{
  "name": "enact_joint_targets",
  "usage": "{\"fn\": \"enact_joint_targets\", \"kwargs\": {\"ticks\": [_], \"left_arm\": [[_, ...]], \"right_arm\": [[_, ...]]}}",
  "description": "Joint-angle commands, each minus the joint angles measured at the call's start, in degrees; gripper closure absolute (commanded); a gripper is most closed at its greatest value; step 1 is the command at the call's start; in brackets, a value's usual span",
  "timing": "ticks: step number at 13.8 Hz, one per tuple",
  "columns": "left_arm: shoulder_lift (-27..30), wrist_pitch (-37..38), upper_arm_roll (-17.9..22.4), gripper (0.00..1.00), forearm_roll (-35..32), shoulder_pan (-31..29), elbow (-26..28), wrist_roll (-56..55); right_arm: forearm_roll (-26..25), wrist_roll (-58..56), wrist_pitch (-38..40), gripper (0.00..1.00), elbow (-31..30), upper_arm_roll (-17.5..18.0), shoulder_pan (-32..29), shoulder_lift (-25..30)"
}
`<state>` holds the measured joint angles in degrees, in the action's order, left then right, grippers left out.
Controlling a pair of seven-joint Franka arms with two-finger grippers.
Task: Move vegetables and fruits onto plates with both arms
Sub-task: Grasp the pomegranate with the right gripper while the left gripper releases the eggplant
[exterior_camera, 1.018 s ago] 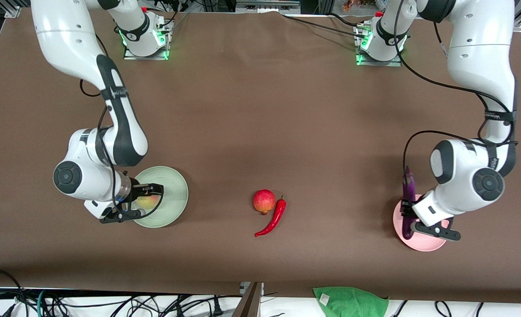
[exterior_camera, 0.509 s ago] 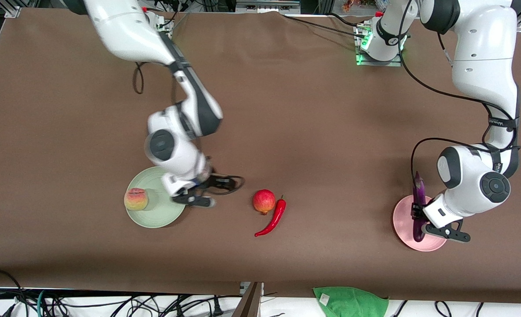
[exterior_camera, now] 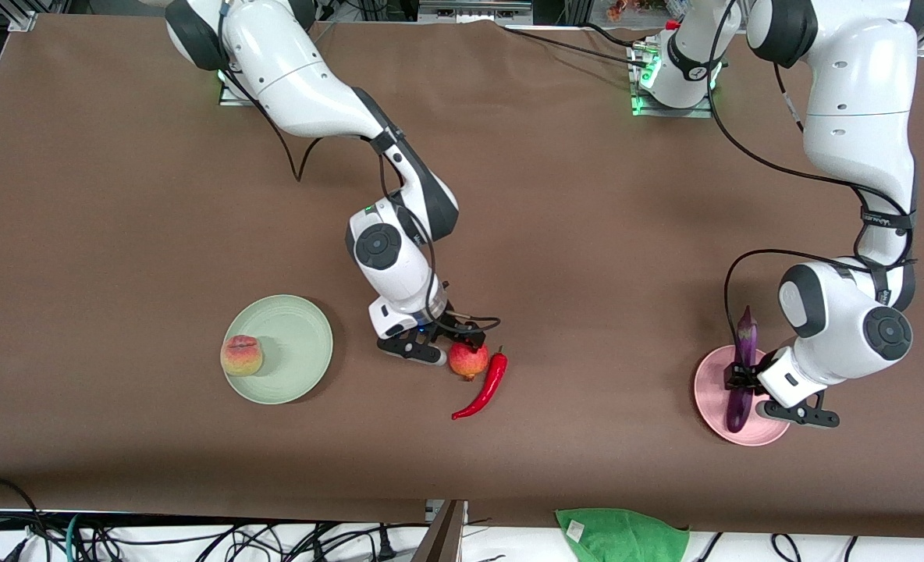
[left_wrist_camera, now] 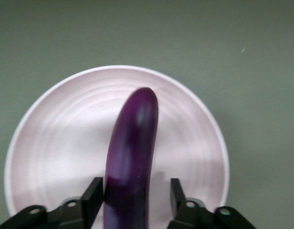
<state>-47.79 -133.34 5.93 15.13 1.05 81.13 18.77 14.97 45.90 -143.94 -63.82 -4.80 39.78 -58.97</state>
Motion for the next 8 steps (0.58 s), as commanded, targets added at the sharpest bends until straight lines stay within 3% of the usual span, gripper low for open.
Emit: {"fn": "enact_joint_targets", "kwargs": {"ticks": [1,6,7,8], "left_arm": [[0.07,3.08,0.13,0.00,3.06,0.96,-2.29,-1.98],[0.59,7.82,-0.40,0.00,2.98,3.51,-4.57,-9.63],[0.60,7.83,-0.57,0.00,2.63,4.56,-4.57,-9.63],[0.60,7.83,-0.75,0.00,2.62,5.79,-4.66,-9.63]], "right_arm": [[-0.11,2.35,-3.79,0.00,3.53,-0.38,1.18,-3.95],[-3.96,0.95,-8.03,0.00,3.44,-1.00,2.06,-6.77],[-4.76,0.68,-7.68,0.17,3.44,-1.00,1.62,-6.42],[-4.77,0.33,-6.89,0.46,3.44,-1.00,1.18,-5.72]]}}
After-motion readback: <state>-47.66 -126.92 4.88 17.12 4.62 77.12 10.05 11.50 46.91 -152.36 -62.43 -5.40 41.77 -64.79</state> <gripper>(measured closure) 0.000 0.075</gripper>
